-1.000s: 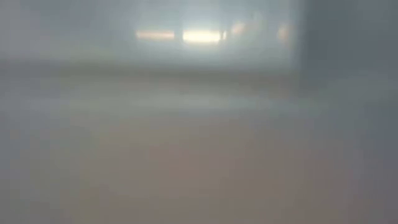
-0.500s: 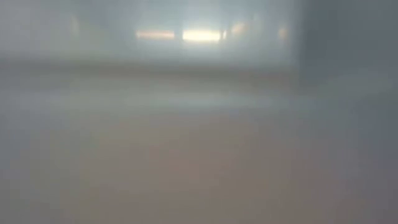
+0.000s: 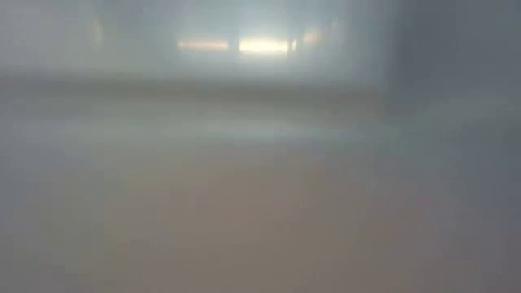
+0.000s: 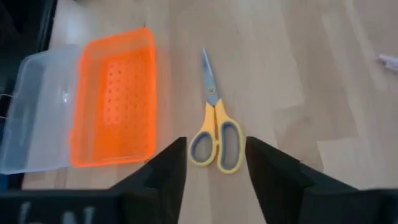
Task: Pack school essentials
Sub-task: Put the right black pencil into the orange supply box
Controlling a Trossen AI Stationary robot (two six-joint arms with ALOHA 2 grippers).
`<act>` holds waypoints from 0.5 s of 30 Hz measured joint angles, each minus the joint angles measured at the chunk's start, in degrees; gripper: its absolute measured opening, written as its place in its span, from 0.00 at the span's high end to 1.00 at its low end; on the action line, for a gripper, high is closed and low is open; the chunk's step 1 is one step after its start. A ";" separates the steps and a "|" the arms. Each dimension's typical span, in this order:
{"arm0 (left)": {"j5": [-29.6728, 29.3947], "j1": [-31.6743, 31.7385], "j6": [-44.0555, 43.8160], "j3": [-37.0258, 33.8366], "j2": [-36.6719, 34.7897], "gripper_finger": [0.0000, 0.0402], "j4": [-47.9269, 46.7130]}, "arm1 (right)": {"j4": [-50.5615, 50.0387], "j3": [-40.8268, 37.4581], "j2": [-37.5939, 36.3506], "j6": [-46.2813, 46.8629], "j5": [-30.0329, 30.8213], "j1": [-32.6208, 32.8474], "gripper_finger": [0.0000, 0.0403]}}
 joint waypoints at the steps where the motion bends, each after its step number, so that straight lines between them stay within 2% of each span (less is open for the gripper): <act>1: 0.01 0.00 0.00 0.00 0.00 1.00 0.00 | 0.64 0.00 0.00 -0.37 1.59 0.00 0.55; 4: 0.04 -0.01 0.00 0.00 0.00 1.00 0.00 | 1.89 0.00 -0.03 -1.07 6.54 -0.04 0.52; 7: 0.04 -0.01 0.00 0.00 0.00 1.00 0.02 | 2.62 0.00 -0.03 -1.45 7.46 -0.24 0.51; 15: 0.09 -0.01 0.00 0.00 0.00 1.00 0.02 | -9.09 0.00 0.01 17.63 7.73 -0.05 0.53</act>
